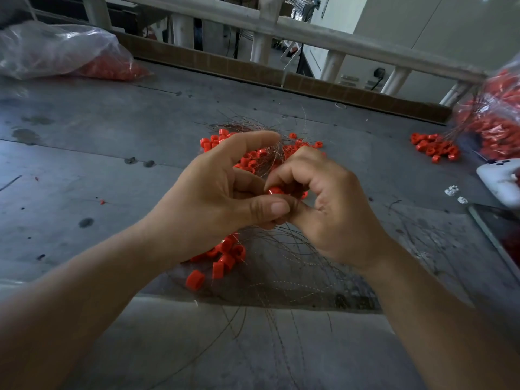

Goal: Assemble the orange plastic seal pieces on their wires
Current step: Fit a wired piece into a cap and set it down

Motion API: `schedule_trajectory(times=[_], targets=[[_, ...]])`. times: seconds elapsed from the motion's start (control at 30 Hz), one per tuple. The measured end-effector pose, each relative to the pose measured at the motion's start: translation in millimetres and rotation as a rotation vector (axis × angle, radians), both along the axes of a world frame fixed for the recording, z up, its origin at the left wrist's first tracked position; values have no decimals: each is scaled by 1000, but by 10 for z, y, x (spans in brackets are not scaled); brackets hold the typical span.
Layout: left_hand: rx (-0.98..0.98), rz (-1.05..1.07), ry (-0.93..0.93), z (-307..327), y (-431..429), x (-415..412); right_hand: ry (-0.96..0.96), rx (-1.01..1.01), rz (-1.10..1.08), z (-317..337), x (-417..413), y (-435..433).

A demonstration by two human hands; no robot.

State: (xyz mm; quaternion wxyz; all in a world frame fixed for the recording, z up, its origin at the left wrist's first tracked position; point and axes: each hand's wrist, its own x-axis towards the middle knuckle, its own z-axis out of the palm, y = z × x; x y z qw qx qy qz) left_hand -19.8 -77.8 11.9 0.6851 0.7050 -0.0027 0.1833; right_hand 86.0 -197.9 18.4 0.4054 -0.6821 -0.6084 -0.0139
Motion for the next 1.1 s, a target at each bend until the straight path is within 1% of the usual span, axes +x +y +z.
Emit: schedule_trajectory(times=[0.17, 0.4, 0.5, 0.7, 0.77, 0.8, 0.87, 0.93, 1.0, 1.1], targets=[[1, -14, -10, -1, -11, -10, -15, -11, -4, -1, -11, 3], [-22, -35, 1, 22, -24, -26, 52, -24, -9, 1, -47, 3], [-64, -31, 25, 23, -11, -23, 96, -37, -11, 6, -41, 10], [-193, -43, 94, 15, 68, 2, 138, 52, -41, -20, -69, 40], [-211, -19, 105, 14, 89, 15, 162, 29, -38, -12, -57, 39], [-223, -3, 101, 18, 101, 20, 190, 0, -35, -3, -46, 36], [-279, 23, 76, 37, 136, 20, 308, -61, -21, 19, -30, 28], [-362, 33, 33, 61, 181, 14, 409, -72, -14, 24, -8, 19], [-420, 38, -2, 82, 208, 10, 428, -44, -22, 31, 3, 13], [-440, 37, -12, 93, 217, 9, 406, -16, -52, 66, 20, -3]])
